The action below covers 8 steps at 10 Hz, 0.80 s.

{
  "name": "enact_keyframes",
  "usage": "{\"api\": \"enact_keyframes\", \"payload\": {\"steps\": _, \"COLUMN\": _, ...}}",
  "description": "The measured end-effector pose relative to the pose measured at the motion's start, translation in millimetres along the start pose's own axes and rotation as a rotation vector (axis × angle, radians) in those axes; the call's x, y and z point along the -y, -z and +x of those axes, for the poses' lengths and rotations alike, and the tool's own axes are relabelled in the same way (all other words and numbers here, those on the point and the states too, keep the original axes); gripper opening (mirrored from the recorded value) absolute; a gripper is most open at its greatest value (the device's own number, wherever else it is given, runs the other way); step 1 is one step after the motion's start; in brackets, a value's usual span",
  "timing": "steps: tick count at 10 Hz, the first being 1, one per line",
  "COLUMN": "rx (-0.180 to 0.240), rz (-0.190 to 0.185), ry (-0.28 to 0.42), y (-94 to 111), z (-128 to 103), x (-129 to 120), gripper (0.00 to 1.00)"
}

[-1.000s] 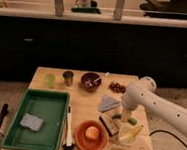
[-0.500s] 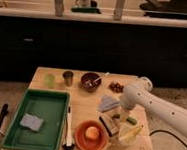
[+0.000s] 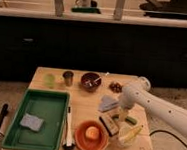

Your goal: Place towel in tray

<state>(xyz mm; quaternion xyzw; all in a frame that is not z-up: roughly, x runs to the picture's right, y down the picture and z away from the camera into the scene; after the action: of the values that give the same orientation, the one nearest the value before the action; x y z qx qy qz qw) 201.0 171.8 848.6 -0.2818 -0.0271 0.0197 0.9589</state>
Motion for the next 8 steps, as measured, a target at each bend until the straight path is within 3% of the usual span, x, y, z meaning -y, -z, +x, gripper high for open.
{"api": "enact_keyframes", "payload": {"steps": 2, "rx": 0.006, "rz": -0.012, "ry": 0.017, "y": -1, "z": -1, "x": 0, "gripper": 0.80}}
{"api": "enact_keyframes", "payload": {"steps": 5, "rx": 0.027, "rz": -0.046, "ry": 0.208, "y": 1, "z": -30, "x": 4, "gripper": 0.80}}
{"api": "enact_keyframes", "payload": {"steps": 8, "rx": 0.022, "rz": -0.055, "ry": 0.286, "y": 3, "z": -38, "x": 8, "gripper": 0.80}}
